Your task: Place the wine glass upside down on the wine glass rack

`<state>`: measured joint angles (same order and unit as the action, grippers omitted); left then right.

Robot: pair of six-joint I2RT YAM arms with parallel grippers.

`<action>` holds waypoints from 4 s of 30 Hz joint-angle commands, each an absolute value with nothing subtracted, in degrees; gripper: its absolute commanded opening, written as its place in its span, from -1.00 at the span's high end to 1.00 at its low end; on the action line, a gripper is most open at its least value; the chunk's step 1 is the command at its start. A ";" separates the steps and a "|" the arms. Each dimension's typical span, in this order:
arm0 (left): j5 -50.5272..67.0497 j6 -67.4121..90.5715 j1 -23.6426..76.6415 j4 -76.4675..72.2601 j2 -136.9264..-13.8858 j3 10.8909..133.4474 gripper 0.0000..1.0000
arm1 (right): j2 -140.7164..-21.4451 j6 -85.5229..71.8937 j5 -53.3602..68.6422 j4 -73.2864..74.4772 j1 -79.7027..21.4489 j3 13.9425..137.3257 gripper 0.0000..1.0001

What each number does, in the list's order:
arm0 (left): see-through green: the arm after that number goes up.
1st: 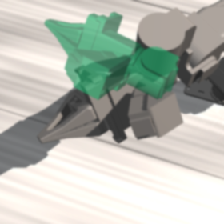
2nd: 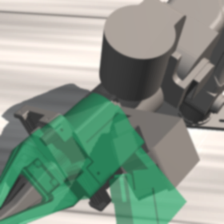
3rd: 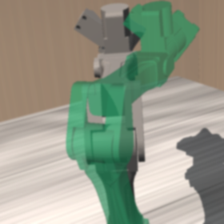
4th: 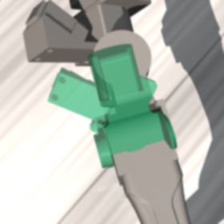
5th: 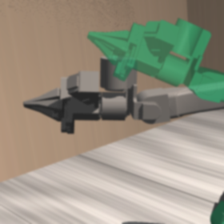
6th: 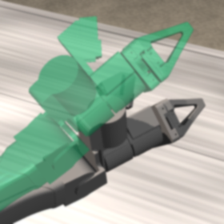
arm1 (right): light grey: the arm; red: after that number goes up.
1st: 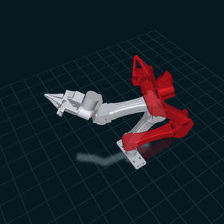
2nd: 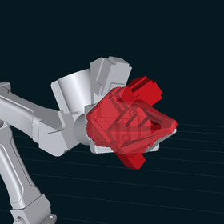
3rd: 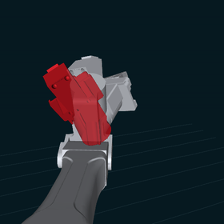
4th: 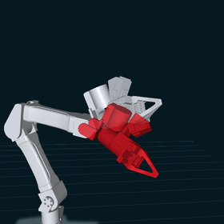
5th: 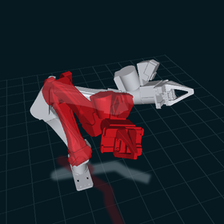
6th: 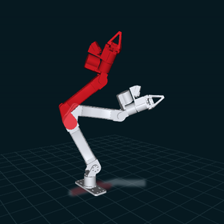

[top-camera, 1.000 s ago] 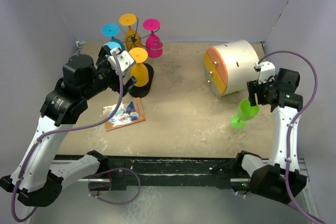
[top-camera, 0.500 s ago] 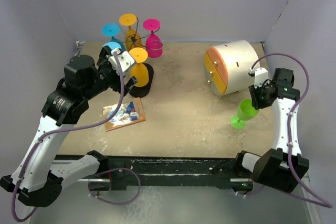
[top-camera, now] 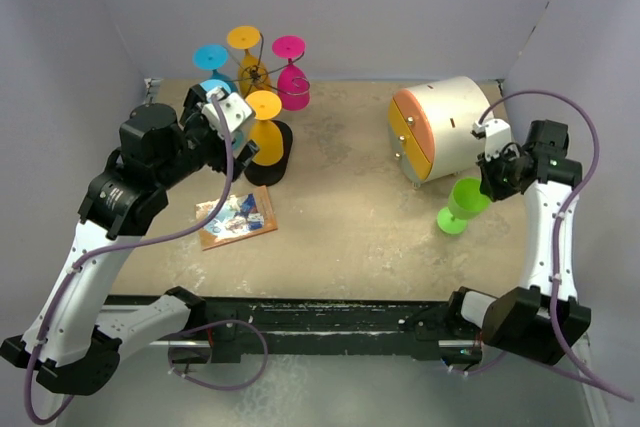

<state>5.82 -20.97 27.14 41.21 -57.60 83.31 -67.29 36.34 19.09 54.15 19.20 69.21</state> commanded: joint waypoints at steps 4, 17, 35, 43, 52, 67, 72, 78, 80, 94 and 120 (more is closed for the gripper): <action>6.11 -14.44 24.76 37.09 -56.78 86.78 -0.98 | -66.25 45.15 36.02 64.57 12.34 80.10 1.00; 18.50 -9.57 23.73 36.43 -63.67 96.80 -0.98 | -64.45 20.93 54.81 29.44 1.19 85.27 1.00; 29.89 16.29 25.96 24.13 -77.90 98.65 -0.79 | -58.62 -13.76 53.37 -21.63 -0.70 69.01 1.00; 31.02 25.92 27.84 23.69 -82.72 100.13 -0.51 | -58.10 -15.45 54.19 -22.91 -0.70 68.02 1.00; 27.86 22.30 30.52 25.14 -84.86 102.73 -0.10 | -58.51 -14.80 53.61 -22.93 -0.70 67.15 1.00; 27.33 19.72 31.68 25.99 -87.18 105.41 0.56 | -58.53 -14.89 54.04 -22.76 -0.70 67.06 1.00; 26.60 18.64 31.73 26.33 -87.01 105.44 0.95 | -58.54 -14.55 53.76 -22.54 -0.70 66.89 1.00; 23.72 15.90 31.68 27.13 -85.20 105.75 1.00 | -58.56 -13.40 53.43 -21.50 -0.70 66.88 0.58; 22.69 14.82 31.63 27.22 -84.31 105.20 1.00 | -58.54 -12.16 53.76 -20.33 -0.68 67.20 0.32; 12.17 3.35 29.53 27.83 -77.14 103.55 1.00 | -57.04 -2.17 49.58 -8.50 -0.18 71.07 -0.50; -7.36 -43.59 38.00 17.24 -88.26 108.04 1.00 | -60.08 -11.54 19.69 -9.06 4.74 68.54 -0.54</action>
<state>-6.81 -35.16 37.67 24.67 -87.53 107.33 -60.49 -11.77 21.47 -6.31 4.27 68.10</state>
